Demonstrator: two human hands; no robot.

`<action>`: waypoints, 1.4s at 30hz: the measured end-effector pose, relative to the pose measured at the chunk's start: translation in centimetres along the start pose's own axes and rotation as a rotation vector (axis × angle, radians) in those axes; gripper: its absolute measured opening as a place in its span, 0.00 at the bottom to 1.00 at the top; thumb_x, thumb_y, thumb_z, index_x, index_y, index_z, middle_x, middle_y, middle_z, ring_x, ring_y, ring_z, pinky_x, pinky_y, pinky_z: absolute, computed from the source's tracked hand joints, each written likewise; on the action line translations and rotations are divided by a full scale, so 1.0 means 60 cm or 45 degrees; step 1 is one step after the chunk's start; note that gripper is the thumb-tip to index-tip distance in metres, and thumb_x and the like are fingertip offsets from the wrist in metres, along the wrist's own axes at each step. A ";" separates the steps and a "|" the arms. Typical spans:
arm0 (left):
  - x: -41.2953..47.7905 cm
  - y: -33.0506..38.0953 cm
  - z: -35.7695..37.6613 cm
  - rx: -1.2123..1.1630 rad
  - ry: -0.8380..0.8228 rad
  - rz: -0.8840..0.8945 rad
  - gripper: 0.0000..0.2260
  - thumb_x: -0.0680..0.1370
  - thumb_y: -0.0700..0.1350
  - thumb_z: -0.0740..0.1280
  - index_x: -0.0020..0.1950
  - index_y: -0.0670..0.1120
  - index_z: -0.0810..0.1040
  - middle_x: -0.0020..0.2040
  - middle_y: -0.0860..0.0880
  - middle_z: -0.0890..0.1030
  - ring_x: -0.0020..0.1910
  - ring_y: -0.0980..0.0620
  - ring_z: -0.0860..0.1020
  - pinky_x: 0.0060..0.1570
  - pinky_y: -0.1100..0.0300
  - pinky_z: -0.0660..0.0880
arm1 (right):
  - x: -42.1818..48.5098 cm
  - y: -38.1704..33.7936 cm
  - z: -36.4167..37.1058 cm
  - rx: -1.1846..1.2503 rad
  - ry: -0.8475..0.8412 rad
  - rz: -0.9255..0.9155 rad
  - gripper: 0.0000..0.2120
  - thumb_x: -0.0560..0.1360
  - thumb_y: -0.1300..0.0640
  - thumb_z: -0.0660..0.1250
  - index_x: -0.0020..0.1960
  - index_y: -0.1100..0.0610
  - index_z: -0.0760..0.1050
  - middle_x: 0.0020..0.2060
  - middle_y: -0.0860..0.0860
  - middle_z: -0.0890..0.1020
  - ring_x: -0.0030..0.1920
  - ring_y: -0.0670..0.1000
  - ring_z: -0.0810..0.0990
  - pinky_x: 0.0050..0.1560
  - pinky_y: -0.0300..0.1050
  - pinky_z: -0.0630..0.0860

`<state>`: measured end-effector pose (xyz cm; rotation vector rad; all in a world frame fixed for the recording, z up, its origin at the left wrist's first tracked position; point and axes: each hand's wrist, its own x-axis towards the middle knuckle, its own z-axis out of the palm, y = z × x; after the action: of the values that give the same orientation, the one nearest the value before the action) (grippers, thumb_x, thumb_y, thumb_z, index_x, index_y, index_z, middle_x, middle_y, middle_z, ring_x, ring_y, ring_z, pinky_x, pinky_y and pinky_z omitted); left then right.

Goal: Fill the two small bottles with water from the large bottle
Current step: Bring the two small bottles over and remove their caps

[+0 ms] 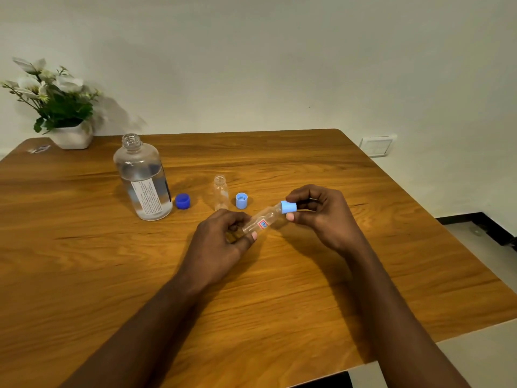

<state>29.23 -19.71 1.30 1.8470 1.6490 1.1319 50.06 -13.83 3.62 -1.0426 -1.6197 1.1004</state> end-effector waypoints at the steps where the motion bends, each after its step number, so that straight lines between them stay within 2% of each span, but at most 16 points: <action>1: -0.001 0.000 0.001 0.013 -0.003 0.008 0.15 0.71 0.47 0.74 0.57 0.50 0.80 0.48 0.57 0.79 0.47 0.62 0.76 0.46 0.70 0.70 | 0.000 0.000 0.001 0.026 -0.006 -0.002 0.17 0.66 0.75 0.73 0.48 0.56 0.80 0.47 0.49 0.82 0.49 0.51 0.83 0.47 0.42 0.80; 5: -0.002 0.005 0.005 0.119 -0.020 0.076 0.21 0.71 0.48 0.73 0.63 0.51 0.76 0.48 0.54 0.78 0.47 0.57 0.75 0.49 0.60 0.72 | -0.002 0.004 0.012 -0.022 -0.057 -0.107 0.22 0.71 0.74 0.69 0.58 0.52 0.78 0.51 0.50 0.79 0.54 0.52 0.82 0.55 0.47 0.80; 8: 0.001 0.013 0.008 0.236 -0.020 0.096 0.23 0.69 0.52 0.67 0.65 0.52 0.76 0.49 0.52 0.79 0.49 0.52 0.76 0.51 0.56 0.73 | -0.001 0.004 0.019 -0.145 -0.053 -0.174 0.21 0.73 0.71 0.67 0.57 0.49 0.78 0.52 0.57 0.77 0.56 0.54 0.79 0.58 0.45 0.77; 10: 0.003 0.019 0.010 0.229 0.008 0.052 0.22 0.70 0.51 0.67 0.64 0.52 0.76 0.50 0.52 0.80 0.50 0.52 0.77 0.52 0.54 0.74 | -0.003 0.003 0.022 -0.123 -0.045 -0.141 0.19 0.74 0.70 0.67 0.55 0.48 0.78 0.52 0.52 0.80 0.55 0.49 0.80 0.56 0.43 0.77; 13: 0.007 0.027 0.014 0.140 0.074 -0.028 0.19 0.71 0.46 0.71 0.62 0.52 0.77 0.51 0.53 0.82 0.50 0.55 0.79 0.52 0.56 0.76 | -0.003 0.002 0.022 -0.145 0.030 -0.106 0.16 0.73 0.66 0.71 0.53 0.47 0.77 0.49 0.44 0.82 0.52 0.44 0.81 0.55 0.43 0.77; 15: 0.015 0.034 0.020 0.043 0.101 -0.090 0.18 0.71 0.46 0.72 0.60 0.50 0.78 0.50 0.52 0.82 0.49 0.56 0.80 0.52 0.57 0.77 | 0.001 0.005 0.020 -0.200 0.130 -0.104 0.16 0.70 0.64 0.74 0.51 0.46 0.78 0.48 0.44 0.83 0.52 0.45 0.81 0.56 0.46 0.77; 18: 0.033 0.044 0.039 -0.042 0.132 -0.118 0.16 0.70 0.46 0.74 0.57 0.49 0.78 0.51 0.52 0.82 0.47 0.56 0.80 0.50 0.56 0.77 | 0.008 0.013 0.016 -0.206 0.247 -0.062 0.14 0.68 0.65 0.75 0.49 0.50 0.79 0.47 0.47 0.84 0.50 0.45 0.82 0.52 0.45 0.79; 21: 0.054 0.045 0.062 0.021 0.161 -0.122 0.18 0.69 0.49 0.75 0.57 0.48 0.79 0.53 0.51 0.79 0.50 0.54 0.77 0.50 0.58 0.74 | 0.017 0.028 0.017 -0.236 0.318 -0.013 0.17 0.69 0.63 0.75 0.56 0.53 0.78 0.49 0.47 0.83 0.51 0.42 0.82 0.52 0.41 0.79; 23: 0.065 0.043 0.073 0.016 0.174 -0.151 0.18 0.69 0.47 0.75 0.57 0.46 0.79 0.51 0.49 0.80 0.51 0.51 0.78 0.50 0.58 0.73 | 0.025 0.037 0.016 -0.299 0.334 0.000 0.22 0.71 0.62 0.74 0.64 0.55 0.76 0.54 0.49 0.83 0.54 0.43 0.81 0.56 0.40 0.78; 24: 0.070 0.043 0.076 0.004 0.172 -0.174 0.18 0.69 0.47 0.76 0.58 0.45 0.79 0.50 0.48 0.82 0.50 0.51 0.79 0.50 0.58 0.74 | 0.029 0.042 0.016 -0.344 0.340 0.001 0.21 0.72 0.61 0.73 0.64 0.56 0.77 0.56 0.51 0.83 0.55 0.45 0.81 0.58 0.43 0.77; 26: 0.076 0.043 0.081 0.018 0.176 -0.208 0.19 0.70 0.46 0.75 0.60 0.45 0.79 0.50 0.48 0.83 0.51 0.51 0.80 0.50 0.58 0.74 | 0.037 0.048 0.016 -0.432 0.338 0.004 0.18 0.73 0.61 0.72 0.62 0.58 0.78 0.56 0.52 0.83 0.56 0.46 0.81 0.60 0.46 0.77; 31: 0.084 0.048 0.088 0.108 0.216 -0.251 0.18 0.72 0.46 0.72 0.61 0.45 0.79 0.53 0.48 0.84 0.55 0.48 0.80 0.52 0.58 0.73 | 0.050 0.055 0.022 -0.512 0.351 0.056 0.17 0.71 0.60 0.74 0.59 0.57 0.79 0.54 0.51 0.84 0.54 0.45 0.82 0.57 0.43 0.78; 35: 0.083 0.050 0.094 0.182 0.213 -0.228 0.10 0.73 0.46 0.70 0.54 0.47 0.81 0.48 0.48 0.84 0.50 0.46 0.80 0.45 0.54 0.75 | 0.057 0.062 0.024 -0.591 0.351 0.081 0.16 0.70 0.57 0.74 0.57 0.55 0.80 0.52 0.50 0.85 0.53 0.45 0.82 0.56 0.48 0.79; 38: 0.081 0.049 0.095 0.193 0.214 -0.209 0.07 0.74 0.46 0.69 0.51 0.48 0.82 0.45 0.48 0.84 0.46 0.47 0.80 0.39 0.57 0.71 | 0.056 0.066 0.024 -0.643 0.350 0.081 0.15 0.69 0.56 0.75 0.54 0.54 0.80 0.50 0.50 0.85 0.53 0.47 0.83 0.54 0.51 0.79; 42: 0.070 0.055 0.091 0.208 0.219 -0.167 0.09 0.74 0.46 0.70 0.53 0.47 0.81 0.46 0.48 0.84 0.43 0.49 0.79 0.37 0.60 0.67 | 0.053 0.066 0.025 -0.655 0.338 0.097 0.24 0.68 0.56 0.76 0.63 0.54 0.76 0.54 0.52 0.84 0.56 0.49 0.82 0.57 0.52 0.78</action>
<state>35.43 -15.25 1.85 1.7482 1.9817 1.1577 48.46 -10.13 0.19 -1.5226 -1.6899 0.5622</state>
